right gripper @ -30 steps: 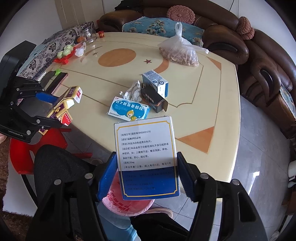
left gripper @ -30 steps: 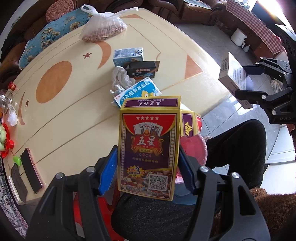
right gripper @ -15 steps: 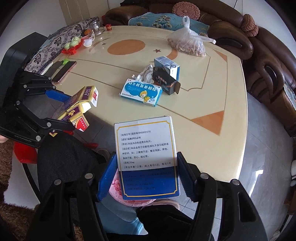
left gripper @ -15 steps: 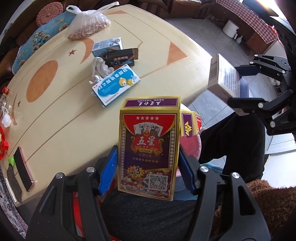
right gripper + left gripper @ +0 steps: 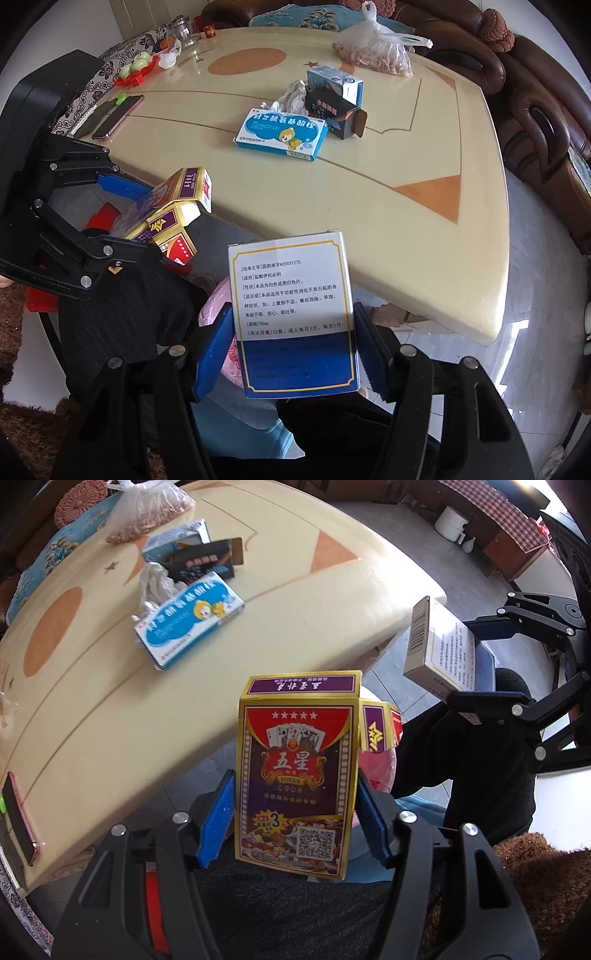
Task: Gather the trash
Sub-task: 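Lift the medicine box and card box with both tools and carry them over the pink bin, then open the right tool to drop the medicine box while the left tool drops the card box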
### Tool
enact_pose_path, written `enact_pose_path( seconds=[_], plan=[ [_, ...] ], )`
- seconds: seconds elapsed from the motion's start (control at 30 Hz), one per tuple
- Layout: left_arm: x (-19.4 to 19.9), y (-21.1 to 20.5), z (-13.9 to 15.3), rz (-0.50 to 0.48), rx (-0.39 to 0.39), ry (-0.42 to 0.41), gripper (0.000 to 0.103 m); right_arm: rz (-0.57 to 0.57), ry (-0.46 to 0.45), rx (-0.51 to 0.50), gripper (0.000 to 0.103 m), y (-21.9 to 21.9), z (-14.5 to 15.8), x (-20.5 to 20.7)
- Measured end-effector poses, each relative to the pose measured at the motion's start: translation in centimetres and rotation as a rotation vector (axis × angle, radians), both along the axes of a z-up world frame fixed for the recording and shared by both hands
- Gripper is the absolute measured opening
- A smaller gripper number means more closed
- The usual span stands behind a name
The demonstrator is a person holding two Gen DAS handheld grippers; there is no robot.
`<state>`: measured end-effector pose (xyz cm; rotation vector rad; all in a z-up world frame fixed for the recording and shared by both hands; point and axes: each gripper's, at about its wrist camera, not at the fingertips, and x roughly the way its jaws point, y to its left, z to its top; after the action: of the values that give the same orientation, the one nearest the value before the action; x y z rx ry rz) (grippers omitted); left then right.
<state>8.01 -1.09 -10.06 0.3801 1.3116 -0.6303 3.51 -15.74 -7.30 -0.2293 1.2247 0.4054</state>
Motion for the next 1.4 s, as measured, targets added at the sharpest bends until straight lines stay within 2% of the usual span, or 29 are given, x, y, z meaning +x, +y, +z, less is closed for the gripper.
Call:
enact_pose_path(
  seconds=[0.23, 0.47, 0.77, 1.07, 1.4],
  plan=[
    [-0.5, -0.5, -3.9, -0.007, -0.04, 0.081, 0.061, -0.018, 0.028, -0.02, 0.062, -0.1, -3.6, -0.7],
    [-0.7, -0.9, -7.5, -0.003, -0.026, 0.132, 0.061, -0.027, 0.081, -0.033, 0.062, -0.1, -7.4, -0.9],
    [-1.0, -1.3, -12.2, 0.009, -0.052, 0.232, 0.061, -0.042, 0.153, -0.017, 0.062, 0.1, -12.5, -1.0],
    [-1.3, -1.9, -18.1, 0.035, -0.002, 0.331, 0.061, -0.054, 0.219, -0.023, 0.062, 0.4, -18.3, -0.8],
    [0.5, -2.7, -22.4, 0.072, 0.045, 0.415, 0.061, -0.041, 0.283, -0.03, 0.062, 0.7, -22.7, -0.8]
  ],
)
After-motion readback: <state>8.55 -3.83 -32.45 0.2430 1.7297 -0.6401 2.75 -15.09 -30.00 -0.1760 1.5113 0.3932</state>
